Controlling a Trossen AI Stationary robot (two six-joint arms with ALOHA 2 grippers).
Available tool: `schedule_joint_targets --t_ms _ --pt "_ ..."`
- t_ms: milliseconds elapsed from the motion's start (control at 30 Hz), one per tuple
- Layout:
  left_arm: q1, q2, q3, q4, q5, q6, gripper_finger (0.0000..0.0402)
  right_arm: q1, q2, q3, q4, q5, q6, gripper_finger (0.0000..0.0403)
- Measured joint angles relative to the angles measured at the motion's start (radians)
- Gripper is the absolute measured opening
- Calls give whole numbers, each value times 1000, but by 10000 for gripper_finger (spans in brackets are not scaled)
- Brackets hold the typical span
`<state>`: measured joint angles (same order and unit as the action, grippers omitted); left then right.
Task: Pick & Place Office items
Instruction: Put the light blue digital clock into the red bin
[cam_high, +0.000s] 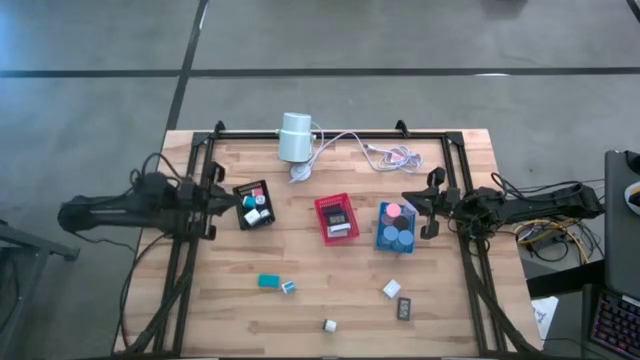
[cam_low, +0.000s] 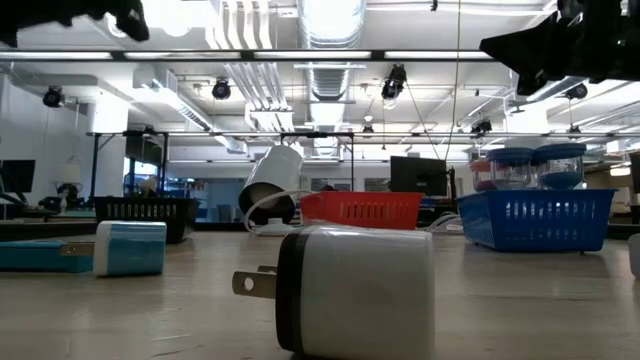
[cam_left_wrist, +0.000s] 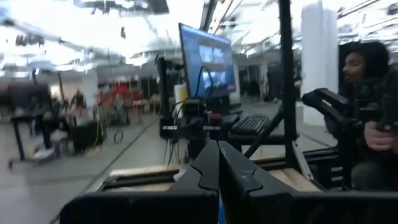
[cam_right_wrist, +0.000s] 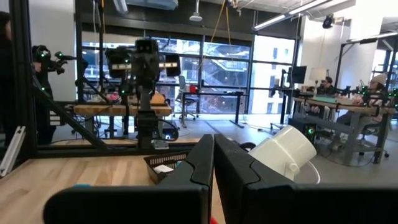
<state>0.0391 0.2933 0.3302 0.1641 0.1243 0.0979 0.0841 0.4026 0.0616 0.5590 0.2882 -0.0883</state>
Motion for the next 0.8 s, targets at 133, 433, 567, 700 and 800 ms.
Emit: schedule_joint_targets --t_ms 133,433,567,700,800 --pt "-1 124 178 -167 -16 -30 2 0 0 0 2 0 0 8" --pt "-7 435 509 -607 -32 -96 2 0 -1 0 12 0 29 8" --pt "-30 544 575 -739 -34 -125 2 0 0 0 10 0 29 8" --pt "-71 626 590 -773 -35 -133 2 0 -1 0 14 0 28 8" --pt "-107 675 593 -772 -47 -144 2 0 -1 0 20 0 26 8"
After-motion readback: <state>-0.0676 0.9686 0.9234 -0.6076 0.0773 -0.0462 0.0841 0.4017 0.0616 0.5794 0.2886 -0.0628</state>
